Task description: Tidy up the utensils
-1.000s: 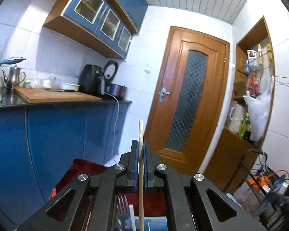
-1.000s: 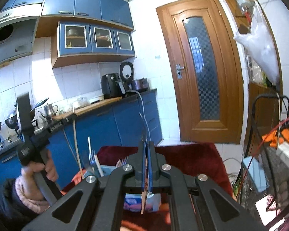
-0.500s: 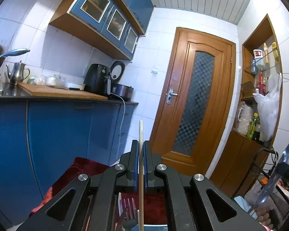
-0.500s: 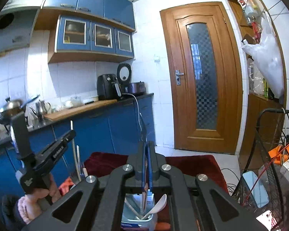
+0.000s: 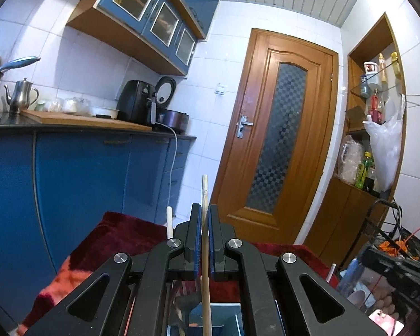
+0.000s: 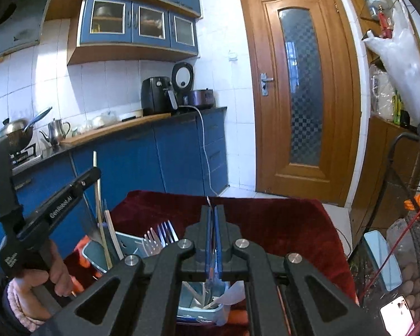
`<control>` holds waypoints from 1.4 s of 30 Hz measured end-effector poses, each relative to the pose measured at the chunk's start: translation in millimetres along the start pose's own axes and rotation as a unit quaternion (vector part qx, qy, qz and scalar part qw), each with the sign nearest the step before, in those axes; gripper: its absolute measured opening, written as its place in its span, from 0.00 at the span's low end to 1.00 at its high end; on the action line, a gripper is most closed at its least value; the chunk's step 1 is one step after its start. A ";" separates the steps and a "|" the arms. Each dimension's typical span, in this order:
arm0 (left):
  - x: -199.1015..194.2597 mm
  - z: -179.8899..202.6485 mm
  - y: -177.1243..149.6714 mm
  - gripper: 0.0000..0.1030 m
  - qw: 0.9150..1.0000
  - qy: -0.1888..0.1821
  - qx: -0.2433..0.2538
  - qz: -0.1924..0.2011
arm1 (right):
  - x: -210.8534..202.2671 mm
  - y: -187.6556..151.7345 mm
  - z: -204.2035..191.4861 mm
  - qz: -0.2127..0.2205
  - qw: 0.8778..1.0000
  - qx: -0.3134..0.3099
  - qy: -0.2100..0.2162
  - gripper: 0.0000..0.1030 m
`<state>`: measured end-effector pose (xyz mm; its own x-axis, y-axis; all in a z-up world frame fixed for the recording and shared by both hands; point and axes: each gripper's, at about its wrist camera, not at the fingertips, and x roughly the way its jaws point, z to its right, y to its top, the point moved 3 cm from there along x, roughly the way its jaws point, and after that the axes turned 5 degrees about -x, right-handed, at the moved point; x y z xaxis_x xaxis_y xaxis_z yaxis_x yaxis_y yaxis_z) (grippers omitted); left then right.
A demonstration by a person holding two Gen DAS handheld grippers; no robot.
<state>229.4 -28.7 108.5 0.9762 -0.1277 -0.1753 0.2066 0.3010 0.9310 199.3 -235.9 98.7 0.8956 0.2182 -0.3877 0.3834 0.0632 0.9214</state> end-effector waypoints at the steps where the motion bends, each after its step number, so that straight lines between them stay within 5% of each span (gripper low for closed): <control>1: -0.6 0.1 -1.5 0.04 1.000 -0.002 0.000 -0.001 | 1.9 -0.6 0.4 -0.003 1.000 0.001 0.001 0.04; 7: -2.3 1.1 -10.8 0.04 1.000 -0.006 0.006 -0.016 | 10.1 -4.8 4.1 -0.014 1.000 0.019 0.017 0.05; 10: -3.8 1.8 -14.7 0.05 0.999 -0.011 0.013 -0.027 | 8.7 -5.5 6.0 -0.013 0.999 0.035 0.030 0.15; 15: -8.6 3.3 -15.8 0.25 0.999 -0.015 0.015 -0.049 | -1.1 -4.2 4.5 0.001 0.998 0.047 0.040 0.24; 42: -127.6 8.6 7.1 0.26 0.996 -0.006 0.062 -0.069 | -110.1 -3.3 -34.8 0.054 0.996 0.033 0.058 0.39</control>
<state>105.7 -18.4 140.2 0.9382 -0.1715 -0.3005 0.3277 0.1618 0.9308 91.5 -226.3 139.3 0.9016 0.3324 -0.2769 0.3036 -0.0301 0.9523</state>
